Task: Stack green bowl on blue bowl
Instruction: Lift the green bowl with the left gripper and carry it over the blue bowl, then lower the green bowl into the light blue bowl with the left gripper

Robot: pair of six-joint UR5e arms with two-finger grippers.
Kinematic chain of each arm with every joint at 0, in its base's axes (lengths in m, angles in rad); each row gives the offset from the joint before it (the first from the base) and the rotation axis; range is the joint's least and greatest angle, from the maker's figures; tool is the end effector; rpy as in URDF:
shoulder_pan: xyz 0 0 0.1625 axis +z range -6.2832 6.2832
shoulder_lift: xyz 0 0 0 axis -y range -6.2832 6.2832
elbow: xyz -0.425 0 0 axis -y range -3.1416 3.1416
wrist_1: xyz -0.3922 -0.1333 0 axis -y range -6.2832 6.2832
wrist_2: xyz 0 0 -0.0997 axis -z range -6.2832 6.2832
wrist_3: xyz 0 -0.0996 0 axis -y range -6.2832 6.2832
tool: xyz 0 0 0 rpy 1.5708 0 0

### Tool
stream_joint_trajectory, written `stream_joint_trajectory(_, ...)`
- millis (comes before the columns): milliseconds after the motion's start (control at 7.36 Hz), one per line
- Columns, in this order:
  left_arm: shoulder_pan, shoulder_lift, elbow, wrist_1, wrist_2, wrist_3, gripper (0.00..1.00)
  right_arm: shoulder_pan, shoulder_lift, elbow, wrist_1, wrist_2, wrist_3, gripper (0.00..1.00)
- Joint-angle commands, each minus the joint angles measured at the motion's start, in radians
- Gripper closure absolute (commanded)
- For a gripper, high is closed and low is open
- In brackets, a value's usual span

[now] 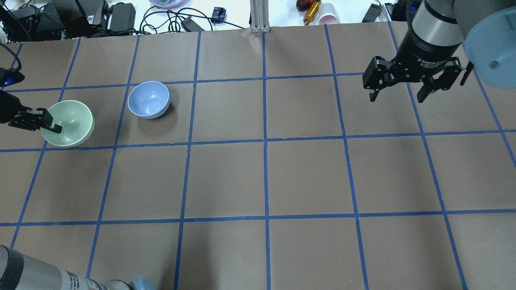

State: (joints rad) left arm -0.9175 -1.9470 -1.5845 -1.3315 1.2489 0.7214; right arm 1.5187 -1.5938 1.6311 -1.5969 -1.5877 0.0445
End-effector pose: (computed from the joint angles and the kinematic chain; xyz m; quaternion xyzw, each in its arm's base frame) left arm 0.2358 -0.5792 0.3003 -0.0215 -0.9841 0.0440 0.1706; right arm 0.1064 -0.4869 0.4721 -0.0482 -0.9988 -0.0056 0.0084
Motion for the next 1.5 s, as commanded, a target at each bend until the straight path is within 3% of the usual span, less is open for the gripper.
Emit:
stream_joint_trajectory(0,-0.127,-0.021,0.058,-0.014,-0.022,-0.159,0.97,0.0,0.0,0.0,0.0,0.0,0.0,0.0)
stream_joint_trajectory(680,-0.241,-0.176,0.201,0.006,-0.079,-0.449,0.96,0.0,0.0,0.0,0.0,0.0,0.0,0.0)
stream_joint_trajectory(1359,-0.248,-0.23,0.202,0.026,-0.045,-0.471,0.96,0.0,0.0,0.0,0.0,0.0,0.0,0.0)
